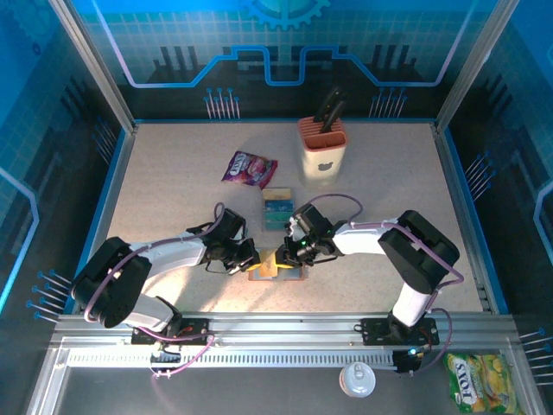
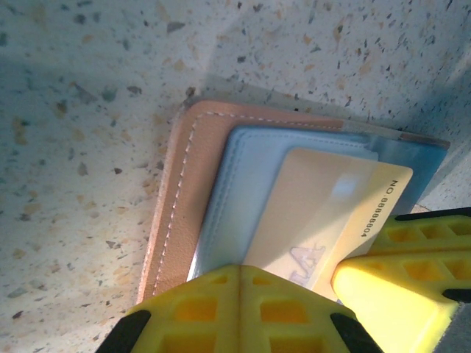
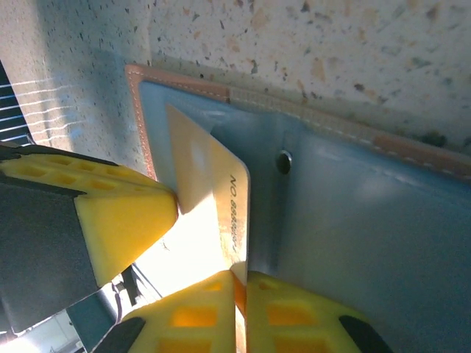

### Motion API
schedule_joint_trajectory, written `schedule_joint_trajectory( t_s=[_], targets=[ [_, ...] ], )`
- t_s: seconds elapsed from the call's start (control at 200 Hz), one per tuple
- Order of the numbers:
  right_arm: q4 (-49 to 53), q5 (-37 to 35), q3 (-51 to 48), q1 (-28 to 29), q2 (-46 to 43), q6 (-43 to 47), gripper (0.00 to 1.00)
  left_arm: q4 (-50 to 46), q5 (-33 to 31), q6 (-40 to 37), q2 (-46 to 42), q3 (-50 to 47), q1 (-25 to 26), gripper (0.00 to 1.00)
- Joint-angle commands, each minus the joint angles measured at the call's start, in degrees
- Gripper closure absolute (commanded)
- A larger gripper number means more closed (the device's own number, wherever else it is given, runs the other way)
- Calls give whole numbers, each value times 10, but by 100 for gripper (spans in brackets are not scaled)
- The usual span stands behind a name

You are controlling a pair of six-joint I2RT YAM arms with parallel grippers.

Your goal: Take the credit cards out of the card holder

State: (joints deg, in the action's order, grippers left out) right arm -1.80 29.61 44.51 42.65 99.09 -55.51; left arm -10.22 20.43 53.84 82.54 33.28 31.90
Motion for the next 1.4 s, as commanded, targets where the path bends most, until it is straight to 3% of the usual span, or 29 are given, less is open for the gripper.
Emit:
schedule_joint_trajectory(
  t_s=[0.0, 0.53, 1.025, 1.236, 1.396],
  targets=[
    [14, -4, -18, -11, -20, 7, 91, -29, -10, -11, 6, -3, 2, 97],
    [167, -42, -4, -22, -76, 80, 91, -29, -13, -10, 2, -3, 3, 97],
    [244, -66, 55, -17, -118, 122, 96, -29, -13, -8, -12, 3, 2, 95],
    [358, -106, 133, -12, -122, 225, 99, -35, -14, -16, -33, 8, 2, 89],
    [440, -128, 206, 3, -103, 393, 98, -33, -21, -17, -59, 8, 1, 84]
  ],
)
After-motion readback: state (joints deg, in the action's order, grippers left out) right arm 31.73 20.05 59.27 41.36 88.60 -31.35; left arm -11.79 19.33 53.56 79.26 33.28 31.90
